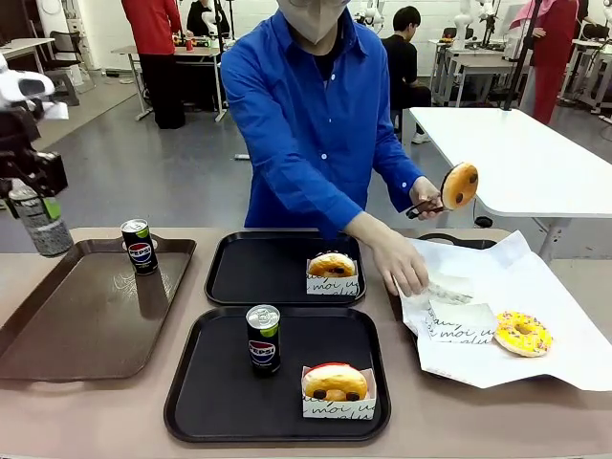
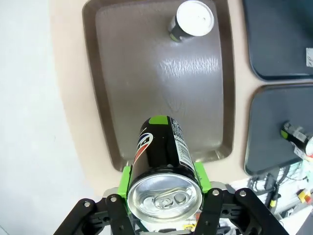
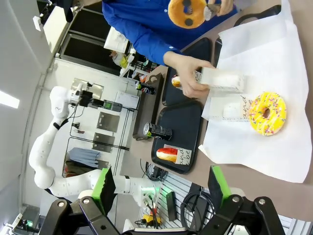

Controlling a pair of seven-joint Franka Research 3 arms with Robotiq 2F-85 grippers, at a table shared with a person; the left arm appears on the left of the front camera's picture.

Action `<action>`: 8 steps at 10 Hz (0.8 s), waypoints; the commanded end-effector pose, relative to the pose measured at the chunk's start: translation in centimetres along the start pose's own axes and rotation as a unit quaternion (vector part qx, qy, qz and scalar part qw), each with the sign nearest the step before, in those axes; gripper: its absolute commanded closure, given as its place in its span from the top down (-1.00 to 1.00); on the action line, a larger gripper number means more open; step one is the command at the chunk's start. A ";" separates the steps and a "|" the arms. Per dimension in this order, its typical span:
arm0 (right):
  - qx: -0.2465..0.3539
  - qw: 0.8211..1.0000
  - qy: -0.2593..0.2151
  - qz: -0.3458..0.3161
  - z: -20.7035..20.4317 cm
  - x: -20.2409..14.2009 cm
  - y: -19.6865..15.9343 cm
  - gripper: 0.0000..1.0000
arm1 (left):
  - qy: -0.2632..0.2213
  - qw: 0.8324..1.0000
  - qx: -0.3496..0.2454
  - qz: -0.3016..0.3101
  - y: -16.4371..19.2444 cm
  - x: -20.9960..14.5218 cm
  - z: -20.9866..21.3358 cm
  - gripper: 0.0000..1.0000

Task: Set up donuts and drinks on trays.
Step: Pick up one Pepsi coke from the Handle tray and place it on the Flat Tray without a Pepsi coke.

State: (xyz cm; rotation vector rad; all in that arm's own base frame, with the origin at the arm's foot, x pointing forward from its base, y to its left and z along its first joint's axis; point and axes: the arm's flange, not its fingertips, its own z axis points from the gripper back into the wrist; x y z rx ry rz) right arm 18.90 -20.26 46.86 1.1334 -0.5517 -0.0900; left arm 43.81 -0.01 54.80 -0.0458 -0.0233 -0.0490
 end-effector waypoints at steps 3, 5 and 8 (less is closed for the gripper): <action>0.014 1.000 -0.009 0.008 -0.1 0.2 0.0 1.00 | 0.000 1.000 0.000 0.000 0.0 0.0 0.0 -1.00; 0.014 1.000 -0.009 0.008 -0.1 0.2 0.0 1.00 | 0.000 1.000 0.000 0.000 0.0 0.0 0.0 -1.00; 0.014 1.000 -0.009 0.008 -0.1 0.2 0.0 1.00 | -0.031 0.999 -0.008 -0.038 -2.2 -0.6 0.4 0.16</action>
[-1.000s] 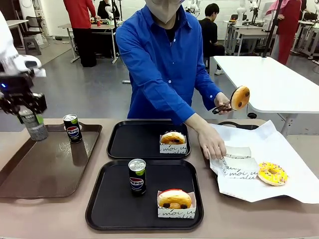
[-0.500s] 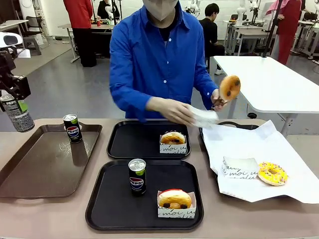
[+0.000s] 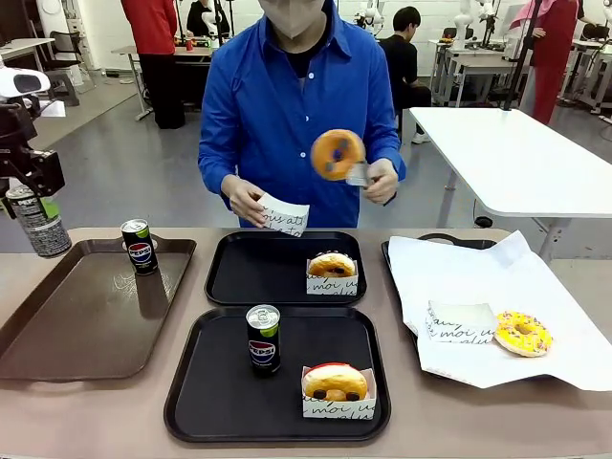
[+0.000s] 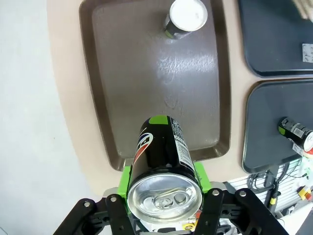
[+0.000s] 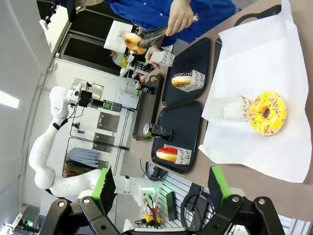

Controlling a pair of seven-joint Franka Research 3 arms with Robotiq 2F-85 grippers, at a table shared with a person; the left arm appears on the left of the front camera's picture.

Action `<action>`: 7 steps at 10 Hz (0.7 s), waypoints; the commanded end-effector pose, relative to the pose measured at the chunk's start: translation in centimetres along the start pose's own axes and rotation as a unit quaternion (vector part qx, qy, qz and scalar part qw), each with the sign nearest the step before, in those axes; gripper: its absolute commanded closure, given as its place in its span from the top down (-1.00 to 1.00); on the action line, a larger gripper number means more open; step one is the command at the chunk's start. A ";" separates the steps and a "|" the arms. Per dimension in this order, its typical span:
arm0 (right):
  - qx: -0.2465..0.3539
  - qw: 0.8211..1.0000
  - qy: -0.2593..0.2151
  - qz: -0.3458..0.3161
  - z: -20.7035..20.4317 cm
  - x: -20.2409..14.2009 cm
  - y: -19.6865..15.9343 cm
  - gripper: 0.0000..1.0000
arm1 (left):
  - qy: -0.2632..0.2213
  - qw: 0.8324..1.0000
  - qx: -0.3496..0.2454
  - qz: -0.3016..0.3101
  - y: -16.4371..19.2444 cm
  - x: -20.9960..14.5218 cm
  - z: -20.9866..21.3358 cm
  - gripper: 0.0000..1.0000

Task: Set up donuts and drinks on trays.
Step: Pick up one Pepsi coke from the Handle tray and place it on the Flat Tray without a Pepsi coke.

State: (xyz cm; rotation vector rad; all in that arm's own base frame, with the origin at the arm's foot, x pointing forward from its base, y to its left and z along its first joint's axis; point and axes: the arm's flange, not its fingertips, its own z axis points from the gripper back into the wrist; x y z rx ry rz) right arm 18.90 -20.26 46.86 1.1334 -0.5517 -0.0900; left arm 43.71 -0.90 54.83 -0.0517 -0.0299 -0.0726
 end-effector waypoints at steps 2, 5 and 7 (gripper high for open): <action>0.014 1.000 -0.009 0.008 -0.1 0.2 0.0 1.00 | -0.055 0.996 -0.009 -0.073 -5.6 -0.4 1.1 0.16; 0.014 1.000 -0.009 0.008 -0.1 0.2 0.0 1.00 | -0.051 0.991 -0.009 -0.127 -11.7 0.6 -0.6 0.16; 0.014 1.000 -0.009 0.008 -0.1 0.2 0.0 1.00 | -0.040 0.985 -0.028 -0.168 -15.4 1.9 -3.2 0.16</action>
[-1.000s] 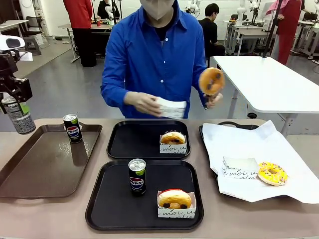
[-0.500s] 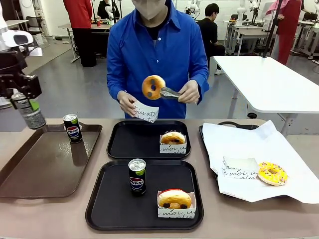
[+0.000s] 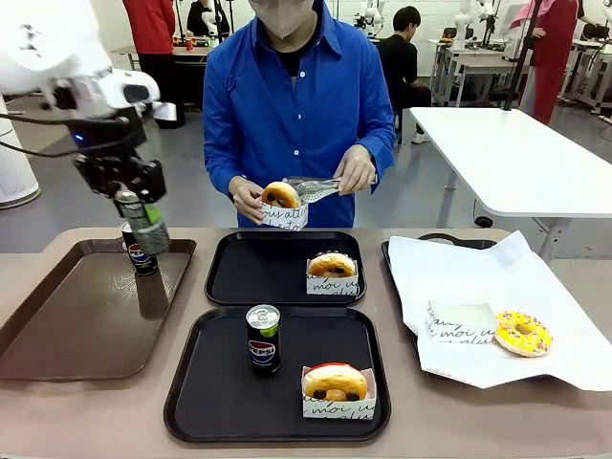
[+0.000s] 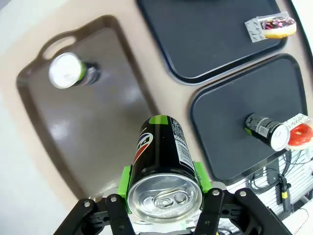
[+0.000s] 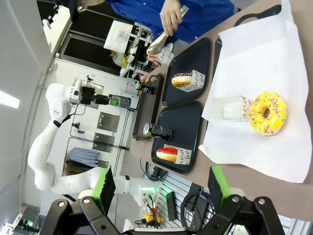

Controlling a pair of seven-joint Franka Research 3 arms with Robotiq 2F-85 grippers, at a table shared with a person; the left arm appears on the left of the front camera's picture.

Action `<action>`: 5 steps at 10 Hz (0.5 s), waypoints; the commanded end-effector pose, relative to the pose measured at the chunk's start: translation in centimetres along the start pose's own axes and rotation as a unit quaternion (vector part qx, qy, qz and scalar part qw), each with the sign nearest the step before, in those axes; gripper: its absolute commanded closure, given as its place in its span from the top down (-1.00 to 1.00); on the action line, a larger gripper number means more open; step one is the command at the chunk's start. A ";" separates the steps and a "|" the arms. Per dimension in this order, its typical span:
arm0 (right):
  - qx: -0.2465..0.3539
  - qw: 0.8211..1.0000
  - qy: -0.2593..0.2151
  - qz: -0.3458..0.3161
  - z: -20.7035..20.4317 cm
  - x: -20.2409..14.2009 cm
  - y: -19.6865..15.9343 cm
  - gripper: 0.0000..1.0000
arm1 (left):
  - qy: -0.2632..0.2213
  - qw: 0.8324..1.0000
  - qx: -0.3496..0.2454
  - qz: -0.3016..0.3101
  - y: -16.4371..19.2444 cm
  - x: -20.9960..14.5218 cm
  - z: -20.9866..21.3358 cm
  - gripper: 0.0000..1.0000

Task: Set up donuts and drinks on trays.
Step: Pick up one Pepsi coke from the Handle tray and place it on the Flat Tray without a Pepsi coke.

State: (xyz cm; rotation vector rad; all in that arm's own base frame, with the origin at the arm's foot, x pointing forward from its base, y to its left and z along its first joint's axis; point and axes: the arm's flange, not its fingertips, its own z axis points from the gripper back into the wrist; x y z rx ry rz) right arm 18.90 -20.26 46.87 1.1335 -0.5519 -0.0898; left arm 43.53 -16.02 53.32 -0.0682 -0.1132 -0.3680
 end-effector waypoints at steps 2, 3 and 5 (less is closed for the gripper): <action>0.014 1.000 -0.009 0.008 -0.1 0.2 0.0 1.00 | 0.007 0.998 -0.053 -0.039 -2.3 2.4 -3.4 0.16; 0.014 1.000 -0.009 0.008 -0.1 0.2 0.0 1.00 | 0.014 0.997 -0.053 -0.048 -3.0 3.1 -4.8 0.16; 0.014 1.000 -0.009 0.008 -0.1 0.2 0.0 1.00 | 0.080 0.996 -0.010 -0.032 -0.6 1.6 -4.3 0.16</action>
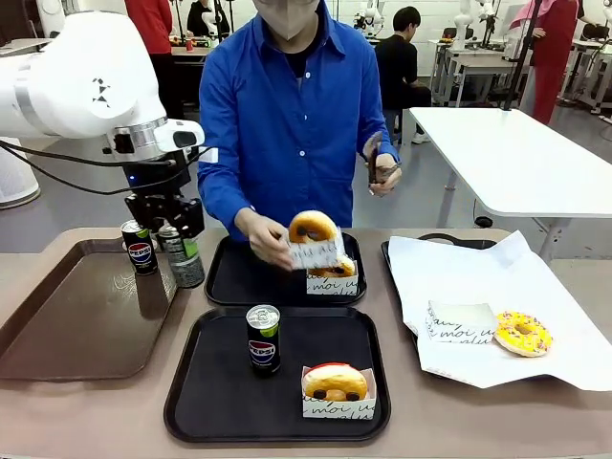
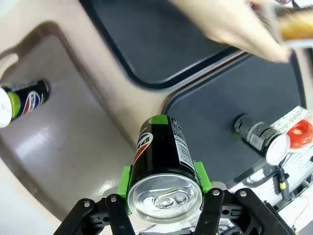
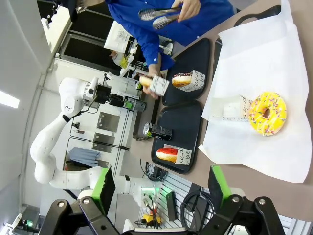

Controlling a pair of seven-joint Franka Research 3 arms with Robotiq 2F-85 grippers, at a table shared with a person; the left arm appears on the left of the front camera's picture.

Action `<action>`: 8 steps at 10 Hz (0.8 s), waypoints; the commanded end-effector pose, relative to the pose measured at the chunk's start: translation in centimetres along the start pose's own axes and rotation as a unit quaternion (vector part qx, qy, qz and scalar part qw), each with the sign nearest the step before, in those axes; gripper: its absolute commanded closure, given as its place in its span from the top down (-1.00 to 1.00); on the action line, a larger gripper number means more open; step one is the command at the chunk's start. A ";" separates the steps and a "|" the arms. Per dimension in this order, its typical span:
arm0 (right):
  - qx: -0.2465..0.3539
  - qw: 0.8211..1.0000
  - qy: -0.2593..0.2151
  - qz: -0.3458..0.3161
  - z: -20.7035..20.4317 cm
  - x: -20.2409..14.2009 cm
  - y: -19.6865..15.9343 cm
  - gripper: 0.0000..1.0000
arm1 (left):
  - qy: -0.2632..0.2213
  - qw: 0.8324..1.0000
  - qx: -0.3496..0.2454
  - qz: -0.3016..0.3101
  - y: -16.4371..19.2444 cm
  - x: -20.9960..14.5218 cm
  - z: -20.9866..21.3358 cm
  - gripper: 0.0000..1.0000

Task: Set up donuts and drinks on trays.
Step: Pick up one Pepsi coke from the Handle tray and place it on the Flat Tray without a Pepsi coke.

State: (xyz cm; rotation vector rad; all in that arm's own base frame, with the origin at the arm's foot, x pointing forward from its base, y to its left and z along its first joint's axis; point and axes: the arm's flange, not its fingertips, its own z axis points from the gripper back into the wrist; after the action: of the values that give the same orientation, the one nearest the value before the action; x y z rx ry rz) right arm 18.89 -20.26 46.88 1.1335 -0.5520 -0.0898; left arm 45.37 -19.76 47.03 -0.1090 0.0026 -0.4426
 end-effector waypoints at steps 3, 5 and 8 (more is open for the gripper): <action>0.014 1.000 -0.009 0.008 -0.1 0.2 0.0 1.00 | 0.032 0.992 -0.012 -0.122 8.7 -16.3 11.3 0.16; 0.014 1.000 -0.009 0.008 -0.1 0.2 0.0 1.00 | 0.015 0.996 0.001 -0.092 10.6 -19.0 11.3 0.16; 0.014 1.000 -0.009 0.008 -0.1 0.2 0.0 1.00 | 0.005 0.996 0.007 -0.090 11.1 -17.7 11.5 0.16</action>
State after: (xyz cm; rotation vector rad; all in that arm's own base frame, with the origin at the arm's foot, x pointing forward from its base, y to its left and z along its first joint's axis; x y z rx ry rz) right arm 18.93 -20.29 46.81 1.1345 -0.5498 -0.0919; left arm 33.03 -0.02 57.37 -0.0996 0.0187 -0.6383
